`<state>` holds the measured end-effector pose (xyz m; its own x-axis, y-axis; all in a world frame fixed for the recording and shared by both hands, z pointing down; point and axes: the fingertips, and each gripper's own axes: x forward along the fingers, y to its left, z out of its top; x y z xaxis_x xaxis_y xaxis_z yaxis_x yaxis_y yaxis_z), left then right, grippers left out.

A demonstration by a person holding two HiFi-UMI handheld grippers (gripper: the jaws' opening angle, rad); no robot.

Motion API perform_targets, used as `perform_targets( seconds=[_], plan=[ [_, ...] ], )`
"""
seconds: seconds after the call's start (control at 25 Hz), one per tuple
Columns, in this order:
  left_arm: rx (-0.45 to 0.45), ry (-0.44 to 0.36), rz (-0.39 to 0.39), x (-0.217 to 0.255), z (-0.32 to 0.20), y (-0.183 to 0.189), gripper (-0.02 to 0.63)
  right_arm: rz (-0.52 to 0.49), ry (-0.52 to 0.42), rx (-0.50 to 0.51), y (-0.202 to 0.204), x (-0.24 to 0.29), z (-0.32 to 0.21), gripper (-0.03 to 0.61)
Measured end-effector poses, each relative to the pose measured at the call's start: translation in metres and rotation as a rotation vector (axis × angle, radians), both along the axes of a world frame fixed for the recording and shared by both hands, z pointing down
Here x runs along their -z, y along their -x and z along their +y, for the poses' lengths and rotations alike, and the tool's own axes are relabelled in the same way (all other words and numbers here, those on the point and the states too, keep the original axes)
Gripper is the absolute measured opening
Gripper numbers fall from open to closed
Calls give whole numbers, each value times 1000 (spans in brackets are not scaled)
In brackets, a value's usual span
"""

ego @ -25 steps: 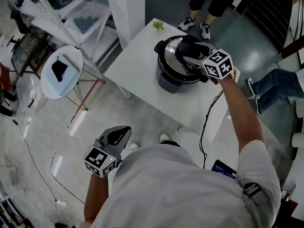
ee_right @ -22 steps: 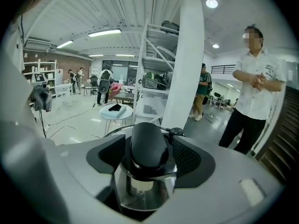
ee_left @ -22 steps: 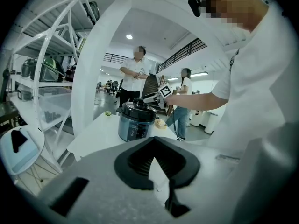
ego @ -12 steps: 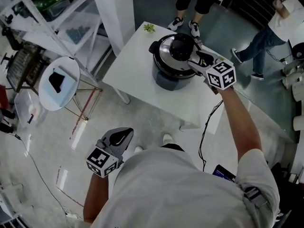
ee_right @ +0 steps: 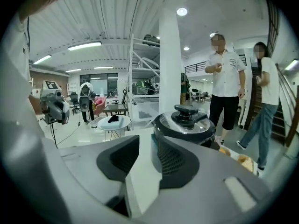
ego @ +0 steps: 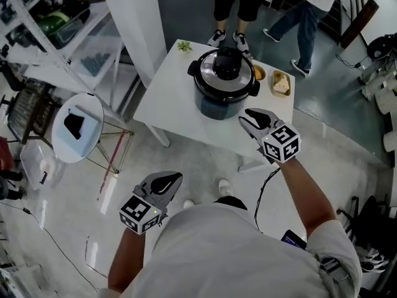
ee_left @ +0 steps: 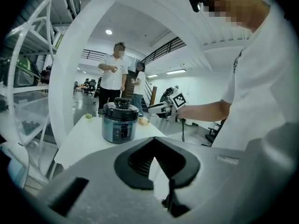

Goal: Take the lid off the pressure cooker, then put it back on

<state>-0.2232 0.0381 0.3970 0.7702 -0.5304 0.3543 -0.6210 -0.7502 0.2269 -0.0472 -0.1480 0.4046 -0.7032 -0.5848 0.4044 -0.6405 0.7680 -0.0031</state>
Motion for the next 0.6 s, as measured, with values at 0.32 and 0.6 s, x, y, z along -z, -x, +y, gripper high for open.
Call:
perform_targets(
  seconds=[0.32,0.6],
  plan=[
    [-90,-5,12,1,19,-14,6,-49,38,-49,9,-13,92,64],
    [-144,-4,12,-1,33,-24,6,-67,65,-67,22,-28,154,15]
  ],
)
